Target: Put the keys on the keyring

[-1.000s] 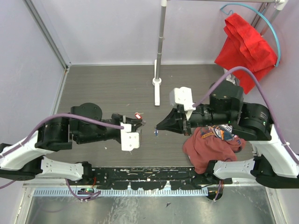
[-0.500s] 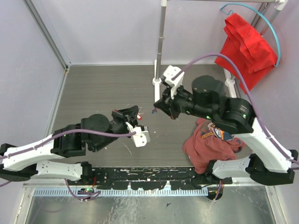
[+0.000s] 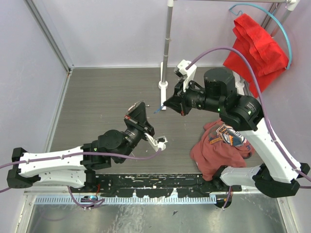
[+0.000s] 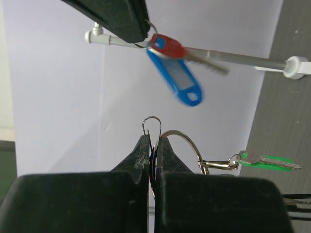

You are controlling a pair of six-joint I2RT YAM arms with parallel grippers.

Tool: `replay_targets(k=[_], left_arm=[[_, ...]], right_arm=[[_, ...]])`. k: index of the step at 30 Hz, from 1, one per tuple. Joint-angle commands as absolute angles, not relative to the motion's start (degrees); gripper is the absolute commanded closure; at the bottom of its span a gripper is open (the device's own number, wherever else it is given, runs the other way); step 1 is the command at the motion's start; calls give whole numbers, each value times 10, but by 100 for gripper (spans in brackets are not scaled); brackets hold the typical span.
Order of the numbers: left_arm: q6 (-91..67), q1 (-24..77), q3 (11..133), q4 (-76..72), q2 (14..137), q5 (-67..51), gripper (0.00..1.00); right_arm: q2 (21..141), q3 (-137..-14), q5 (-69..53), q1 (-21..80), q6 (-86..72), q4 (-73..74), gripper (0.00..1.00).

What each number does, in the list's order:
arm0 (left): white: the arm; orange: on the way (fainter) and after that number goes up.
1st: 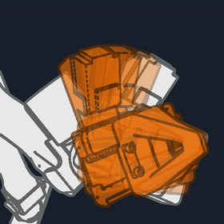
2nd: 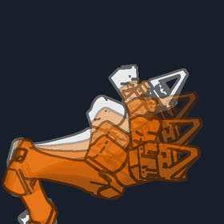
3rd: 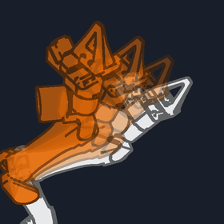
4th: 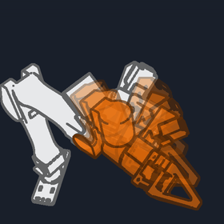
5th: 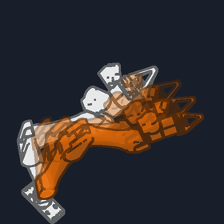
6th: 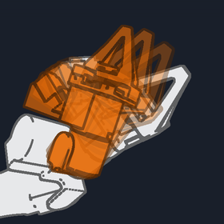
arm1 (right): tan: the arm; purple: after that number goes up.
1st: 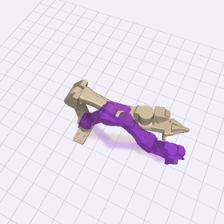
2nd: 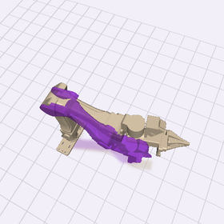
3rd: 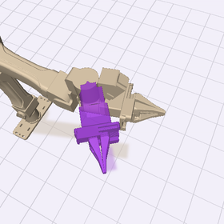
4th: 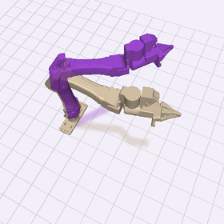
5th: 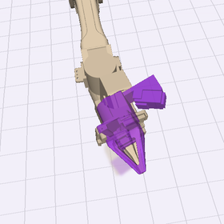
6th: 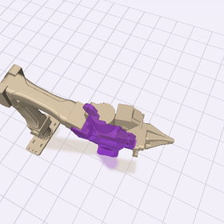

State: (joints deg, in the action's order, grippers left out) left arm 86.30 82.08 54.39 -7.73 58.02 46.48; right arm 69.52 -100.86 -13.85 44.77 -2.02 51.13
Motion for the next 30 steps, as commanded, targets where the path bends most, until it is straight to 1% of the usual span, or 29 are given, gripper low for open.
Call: replay_targets(k=[1,12,22,30], left_arm=[[951,823,537,-211,573,488,100],[1101,824,473,-398,581,460,100],[1162,825,464,-459,609,450,100],[1168,828,460,-463,612,446,100]], right_arm=[[672,-985,-226,444,-37,434,100],[670,-955,-266,444,-46,356,100],[654,-904,-309,444,-98,264,100],[649,-901,-310,444,-113,242,100]])
